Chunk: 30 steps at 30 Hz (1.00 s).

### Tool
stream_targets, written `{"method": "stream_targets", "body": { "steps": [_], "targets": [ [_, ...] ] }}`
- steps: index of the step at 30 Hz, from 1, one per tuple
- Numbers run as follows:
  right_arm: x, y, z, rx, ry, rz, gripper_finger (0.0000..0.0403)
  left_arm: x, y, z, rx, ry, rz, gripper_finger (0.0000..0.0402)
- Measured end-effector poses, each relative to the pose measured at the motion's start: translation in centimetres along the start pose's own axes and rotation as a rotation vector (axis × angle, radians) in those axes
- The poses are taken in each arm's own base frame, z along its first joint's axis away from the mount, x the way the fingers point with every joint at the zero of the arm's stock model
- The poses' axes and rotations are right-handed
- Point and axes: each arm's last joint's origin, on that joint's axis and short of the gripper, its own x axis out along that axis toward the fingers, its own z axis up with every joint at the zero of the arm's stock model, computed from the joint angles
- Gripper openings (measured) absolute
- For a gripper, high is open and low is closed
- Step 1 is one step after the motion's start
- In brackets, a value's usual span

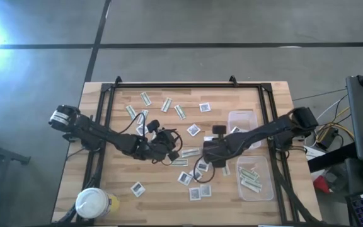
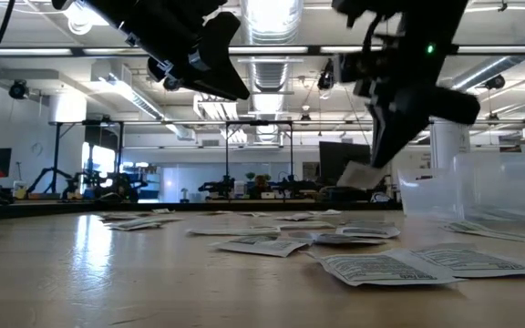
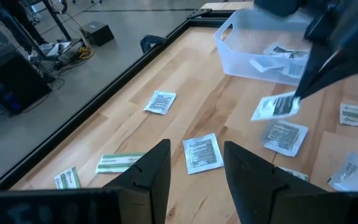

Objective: Pick & Place First Aid Supplies
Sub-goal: Put the towelette pack into the top bin

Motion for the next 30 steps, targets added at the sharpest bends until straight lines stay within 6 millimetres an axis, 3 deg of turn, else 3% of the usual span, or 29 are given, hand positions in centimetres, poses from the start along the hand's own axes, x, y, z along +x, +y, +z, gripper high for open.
{"method": "stream_targets", "body": {
  "steps": [7, 14, 22, 30],
  "targets": [
    [-4.9, -1.1, -0.7, 0.038, -0.087, 0.009, 0.0008, 0.0, 0.0, -0.1, -0.001, 0.0, 0.0, 0.0142],
    [-7.6, -3.4, -4.6, 0.213, -0.12, -0.086, 0.0008, 0.0, 0.0, -0.1, -0.001, 0.003, -0.004, 0.0142],
    [-8.0, -5.0, -8.9, 0.46, -0.157, -0.059, 0.0008, 0.0, -0.1, -0.2, -0.009, 0.009, -0.024, 0.0142],
    [-6.2, -5.9, -12.2, 0.678, -0.064, -0.029, 0.0008, 0.0, -0.1, -0.2, -0.028, 0.012, -0.031, 0.0142]
  ]
}}
